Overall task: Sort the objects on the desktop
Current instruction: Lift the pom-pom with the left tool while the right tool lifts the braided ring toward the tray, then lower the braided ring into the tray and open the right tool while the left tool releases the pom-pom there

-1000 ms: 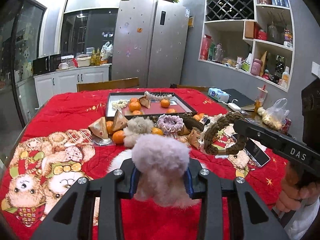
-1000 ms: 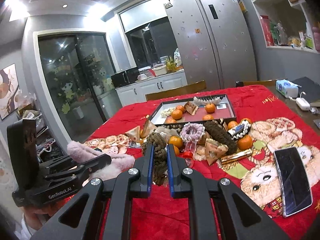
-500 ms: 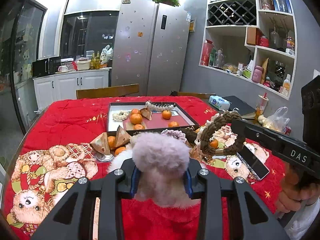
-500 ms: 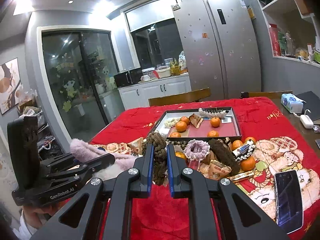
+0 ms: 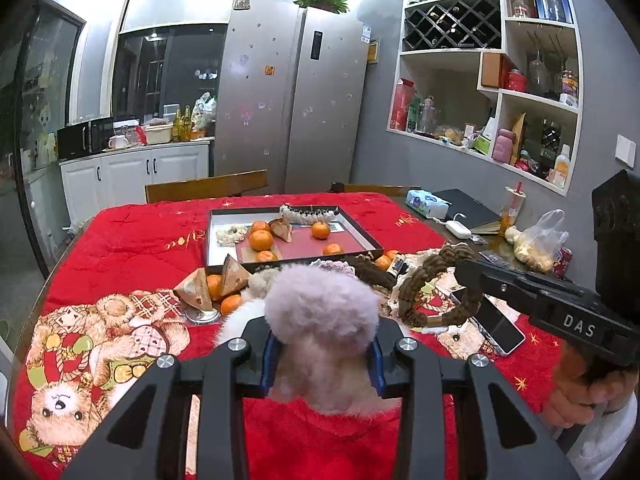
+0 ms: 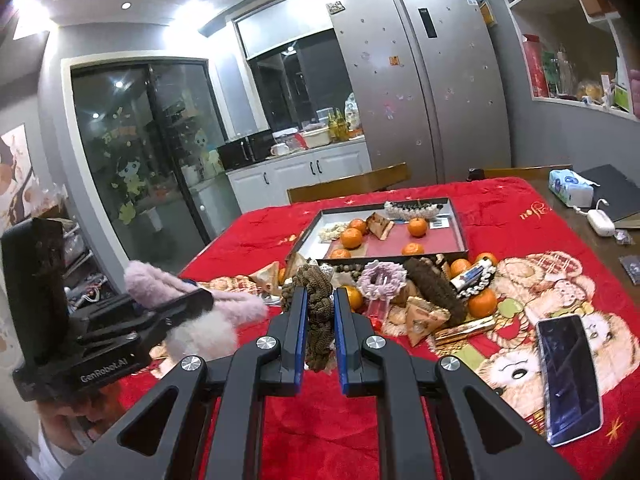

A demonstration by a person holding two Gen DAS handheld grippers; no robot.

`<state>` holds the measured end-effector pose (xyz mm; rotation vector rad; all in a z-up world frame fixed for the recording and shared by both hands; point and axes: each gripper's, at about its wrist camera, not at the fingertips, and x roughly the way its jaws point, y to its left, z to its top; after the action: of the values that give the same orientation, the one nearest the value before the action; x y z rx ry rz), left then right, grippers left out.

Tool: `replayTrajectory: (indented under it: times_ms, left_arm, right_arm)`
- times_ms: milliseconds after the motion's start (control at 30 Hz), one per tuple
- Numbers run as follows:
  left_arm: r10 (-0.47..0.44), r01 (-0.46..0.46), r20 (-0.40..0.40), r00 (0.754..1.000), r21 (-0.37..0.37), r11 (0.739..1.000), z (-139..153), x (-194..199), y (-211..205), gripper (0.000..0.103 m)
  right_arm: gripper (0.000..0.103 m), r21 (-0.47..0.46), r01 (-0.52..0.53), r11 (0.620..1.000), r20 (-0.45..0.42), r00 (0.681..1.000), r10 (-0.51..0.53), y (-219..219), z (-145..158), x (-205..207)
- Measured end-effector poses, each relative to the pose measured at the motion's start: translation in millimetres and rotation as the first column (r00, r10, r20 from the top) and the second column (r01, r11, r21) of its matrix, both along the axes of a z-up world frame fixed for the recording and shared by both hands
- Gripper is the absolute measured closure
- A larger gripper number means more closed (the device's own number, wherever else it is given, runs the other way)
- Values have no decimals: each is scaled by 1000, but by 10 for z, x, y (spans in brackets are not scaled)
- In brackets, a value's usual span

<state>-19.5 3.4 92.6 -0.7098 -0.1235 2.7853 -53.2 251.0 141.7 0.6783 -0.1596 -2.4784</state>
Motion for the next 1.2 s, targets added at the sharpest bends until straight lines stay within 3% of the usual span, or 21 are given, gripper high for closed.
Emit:
replayTrajectory:
  times_ms: [100,533,767,1200]
  left_arm:
    - [4,-5,31,1000,34,999,15,-111,-41,67]
    - [44,-46,73,996,25,999,147,-832,-184,67]
    - [24,-27,85,996,38,999,234,-1359,-211,67]
    - [-21,21,70,997,-5,1000,392,-2276,-83,66]
  right_arm:
    - [90,-13,1,1000,8,1000,-1,48,52,-120]
    - [90,-30,-10,999,30,999,11,29,231,-864]
    - [90,-25,-14,1000,26,1000,15,-37,335,-1209]
    - [90,2,21,1000,42,999,-21,-103,385,-1855]
